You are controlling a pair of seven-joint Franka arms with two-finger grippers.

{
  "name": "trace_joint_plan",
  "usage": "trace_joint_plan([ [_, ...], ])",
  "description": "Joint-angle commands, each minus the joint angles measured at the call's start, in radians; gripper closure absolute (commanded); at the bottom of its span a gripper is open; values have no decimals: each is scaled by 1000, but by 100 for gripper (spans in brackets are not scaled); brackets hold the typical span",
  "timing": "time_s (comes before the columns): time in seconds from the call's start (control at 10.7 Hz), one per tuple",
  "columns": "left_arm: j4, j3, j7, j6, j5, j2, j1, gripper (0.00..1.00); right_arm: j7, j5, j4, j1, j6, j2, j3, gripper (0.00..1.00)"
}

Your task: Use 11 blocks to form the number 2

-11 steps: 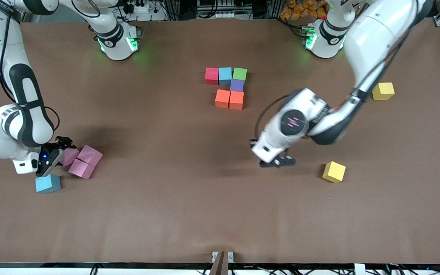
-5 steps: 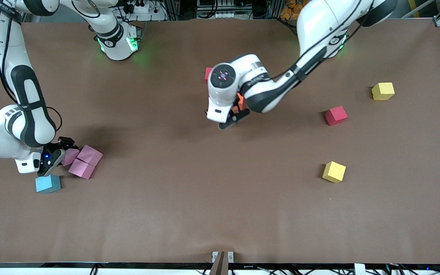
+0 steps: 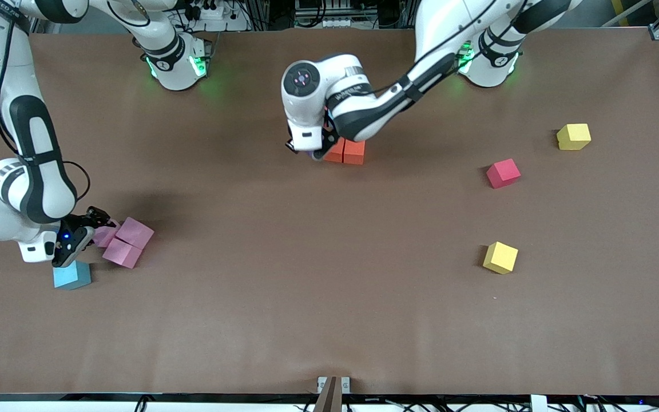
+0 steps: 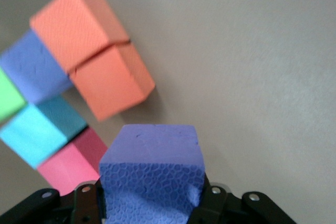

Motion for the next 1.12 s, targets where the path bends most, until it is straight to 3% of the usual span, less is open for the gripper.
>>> trace_joint_plan([
  [0.0,-7,14,-169,66,-15,16,-29,78,44,-4,65,6,-83,-20,10,80],
  [0.19,-45,29,-314,143,7,20,-46,78,128,-9,131,36,-158,-34,7,83],
  [0.37,-94,52,-448,195,108,20,-57,78,296,-73,203,90,-256,-62,7,83],
  [0.84,-143,58,-612,286,127,19,-47,78,595,-106,211,211,-273,-117,10,83],
  [1.03,-181,71,-695,330,196,17,-47,78,694,-95,210,254,-270,-120,11,83],
])
